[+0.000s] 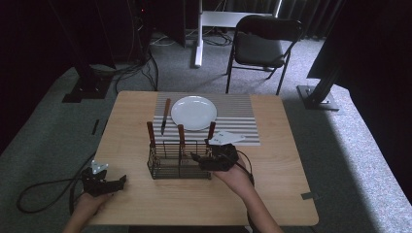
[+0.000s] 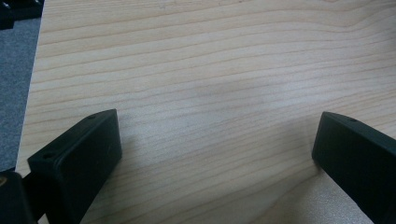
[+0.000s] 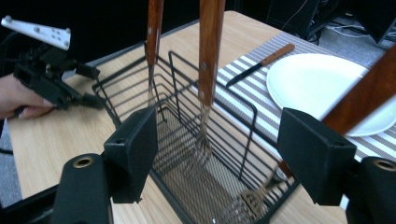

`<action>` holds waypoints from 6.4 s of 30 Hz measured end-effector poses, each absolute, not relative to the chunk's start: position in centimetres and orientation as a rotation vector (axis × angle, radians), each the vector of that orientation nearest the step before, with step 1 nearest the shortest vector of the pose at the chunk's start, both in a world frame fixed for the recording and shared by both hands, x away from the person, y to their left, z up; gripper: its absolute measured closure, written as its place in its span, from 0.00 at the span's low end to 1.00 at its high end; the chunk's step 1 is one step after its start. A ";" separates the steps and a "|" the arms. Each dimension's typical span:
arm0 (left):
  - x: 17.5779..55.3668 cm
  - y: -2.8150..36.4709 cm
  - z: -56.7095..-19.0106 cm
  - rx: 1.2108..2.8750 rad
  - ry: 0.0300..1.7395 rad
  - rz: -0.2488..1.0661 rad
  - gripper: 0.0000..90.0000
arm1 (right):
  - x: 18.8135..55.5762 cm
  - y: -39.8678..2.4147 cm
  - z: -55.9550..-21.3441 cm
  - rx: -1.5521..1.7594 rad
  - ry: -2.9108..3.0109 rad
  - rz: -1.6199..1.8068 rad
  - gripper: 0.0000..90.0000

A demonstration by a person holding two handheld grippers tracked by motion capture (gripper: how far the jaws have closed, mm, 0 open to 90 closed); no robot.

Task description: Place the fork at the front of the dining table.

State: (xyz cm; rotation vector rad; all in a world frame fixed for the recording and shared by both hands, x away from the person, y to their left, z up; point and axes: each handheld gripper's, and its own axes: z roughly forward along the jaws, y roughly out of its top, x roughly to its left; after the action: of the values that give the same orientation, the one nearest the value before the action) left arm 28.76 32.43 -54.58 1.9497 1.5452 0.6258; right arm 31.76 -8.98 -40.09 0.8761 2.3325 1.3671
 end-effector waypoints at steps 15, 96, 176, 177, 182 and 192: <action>28.8 32.4 -54.6 1.946 1.546 0.627 0.01 | 31.9 -4.0 -40.4 1.012 2.213 1.305 0.39; 28.7 32.4 -54.6 1.949 1.542 0.624 0.01 | 30.8 -3.3 -32.1 1.056 1.803 1.481 0.84; 28.7 32.4 -54.6 1.948 1.542 0.626 0.01 | 48.7 -13.3 -44.4 1.438 1.864 0.984 0.84; 28.7 32.4 -54.6 1.948 1.542 0.626 0.01 | 48.8 -13.4 -44.6 1.438 1.855 0.993 0.84; 28.7 32.4 -54.6 1.948 1.542 0.626 0.01 | 50.0 -13.6 -45.0 1.484 1.845 0.993 0.84; 28.6 32.3 -54.6 1.941 1.552 0.630 0.01 | 54.4 -13.9 -47.0 1.659 1.836 0.949 0.84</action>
State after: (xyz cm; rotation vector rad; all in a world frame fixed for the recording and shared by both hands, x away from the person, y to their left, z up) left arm 28.64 32.34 -54.62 1.9412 1.5525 0.6304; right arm 54.38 -13.94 -46.98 1.6592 1.8363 0.9494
